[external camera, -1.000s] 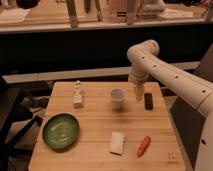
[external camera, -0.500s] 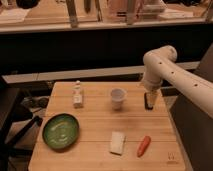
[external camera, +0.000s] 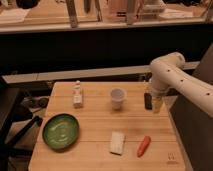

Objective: Move the arm in a circular motion

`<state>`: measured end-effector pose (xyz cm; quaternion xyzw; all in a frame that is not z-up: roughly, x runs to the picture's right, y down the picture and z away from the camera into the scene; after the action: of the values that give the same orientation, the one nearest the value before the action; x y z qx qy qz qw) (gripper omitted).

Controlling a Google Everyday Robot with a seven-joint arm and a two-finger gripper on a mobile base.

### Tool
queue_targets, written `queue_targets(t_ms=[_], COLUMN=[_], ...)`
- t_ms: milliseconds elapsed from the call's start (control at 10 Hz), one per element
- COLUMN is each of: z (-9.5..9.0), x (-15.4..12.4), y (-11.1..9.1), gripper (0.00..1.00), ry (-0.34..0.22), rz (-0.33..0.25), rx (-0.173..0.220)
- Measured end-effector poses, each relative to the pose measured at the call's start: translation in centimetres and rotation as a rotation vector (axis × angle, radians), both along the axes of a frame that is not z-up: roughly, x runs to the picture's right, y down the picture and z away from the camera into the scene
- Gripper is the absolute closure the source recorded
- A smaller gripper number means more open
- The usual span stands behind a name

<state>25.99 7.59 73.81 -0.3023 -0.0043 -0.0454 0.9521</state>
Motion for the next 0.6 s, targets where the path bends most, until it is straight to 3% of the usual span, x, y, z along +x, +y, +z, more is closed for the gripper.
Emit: queue_targets(t_ms=[300, 600], z=[-1.1, -1.2], x=[-0.4, -1.4], y=[2.3, 3.0], gripper=[0.20, 0.20], ry=[0.004, -0.001], rz=[0.001, -0.013], rx=[0.000, 0.003])
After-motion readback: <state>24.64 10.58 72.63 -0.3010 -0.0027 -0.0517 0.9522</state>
